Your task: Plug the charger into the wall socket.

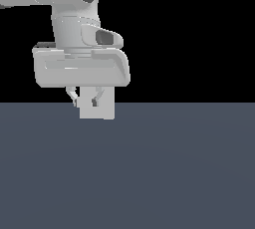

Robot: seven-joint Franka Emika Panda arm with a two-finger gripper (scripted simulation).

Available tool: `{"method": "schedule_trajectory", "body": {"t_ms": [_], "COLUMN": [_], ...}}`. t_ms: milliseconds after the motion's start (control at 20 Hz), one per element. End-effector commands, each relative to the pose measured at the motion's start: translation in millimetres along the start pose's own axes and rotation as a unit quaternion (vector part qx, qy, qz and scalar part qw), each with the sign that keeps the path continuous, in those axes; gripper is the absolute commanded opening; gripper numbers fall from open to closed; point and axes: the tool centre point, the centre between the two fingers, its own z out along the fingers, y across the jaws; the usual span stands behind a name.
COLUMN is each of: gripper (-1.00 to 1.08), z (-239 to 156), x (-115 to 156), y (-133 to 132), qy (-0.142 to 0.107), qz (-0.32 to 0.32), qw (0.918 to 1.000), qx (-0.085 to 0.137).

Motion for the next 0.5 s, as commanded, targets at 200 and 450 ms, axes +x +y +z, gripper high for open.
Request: {"method": "schedule_trajectory", "body": {"t_ms": [200,450], "gripper": [-1.00,-1.00], "z": [-0.4,0.6], "x": [1.4,4.2], "y": [-1.0,-0.7], "qy": [0.000,0.000], "qz": [0.003,0.003], "qw": [1.0000,1.0000], "qx": [-0.001,-0.001]}}
